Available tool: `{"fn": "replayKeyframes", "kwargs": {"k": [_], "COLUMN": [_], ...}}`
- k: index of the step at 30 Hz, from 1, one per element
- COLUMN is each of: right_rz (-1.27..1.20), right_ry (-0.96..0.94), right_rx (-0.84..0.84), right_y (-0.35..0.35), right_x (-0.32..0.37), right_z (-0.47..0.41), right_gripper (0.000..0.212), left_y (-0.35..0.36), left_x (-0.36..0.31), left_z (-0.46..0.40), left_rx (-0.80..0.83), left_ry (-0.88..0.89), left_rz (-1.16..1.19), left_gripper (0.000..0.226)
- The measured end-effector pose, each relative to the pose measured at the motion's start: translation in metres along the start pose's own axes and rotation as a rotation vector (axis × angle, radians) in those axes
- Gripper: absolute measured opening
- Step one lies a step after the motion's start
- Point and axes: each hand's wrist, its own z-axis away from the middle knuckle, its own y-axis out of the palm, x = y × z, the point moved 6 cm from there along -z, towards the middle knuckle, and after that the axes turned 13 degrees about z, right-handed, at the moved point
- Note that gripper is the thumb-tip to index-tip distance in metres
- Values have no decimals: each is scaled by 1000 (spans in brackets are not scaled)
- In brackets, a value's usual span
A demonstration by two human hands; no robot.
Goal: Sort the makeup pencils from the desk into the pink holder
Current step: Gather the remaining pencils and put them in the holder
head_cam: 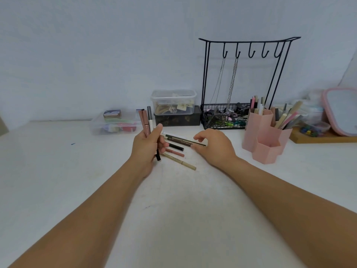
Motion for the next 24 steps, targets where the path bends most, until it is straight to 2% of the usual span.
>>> {"fn": "replayKeyframes", "kwargs": {"k": [7, 13, 16, 20, 24], "right_rz": [22, 0, -192, -487, -860], "right_ry": [-73, -20, 62, 129, 168], "right_rx": [27, 33, -43, -160, -157], "right_y": [9, 11, 5, -6, -7], "right_x": [10, 14, 14, 18, 23], "right_z": [-5, -5, -4, -1, 5], "right_gripper": [17, 12, 9, 8, 9], "left_y": [-3, -3, -1, 1, 7], "left_x": [2, 7, 8, 4, 5], "left_z": [1, -3, -1, 2, 8], "left_rx": [-45, -23, 5, 26, 86], "left_ry": [-5, -22, -57, -55, -24], "left_rz": [-15, -61, -55, -95, -225], "left_gripper": [43, 36, 29, 35, 39]}}
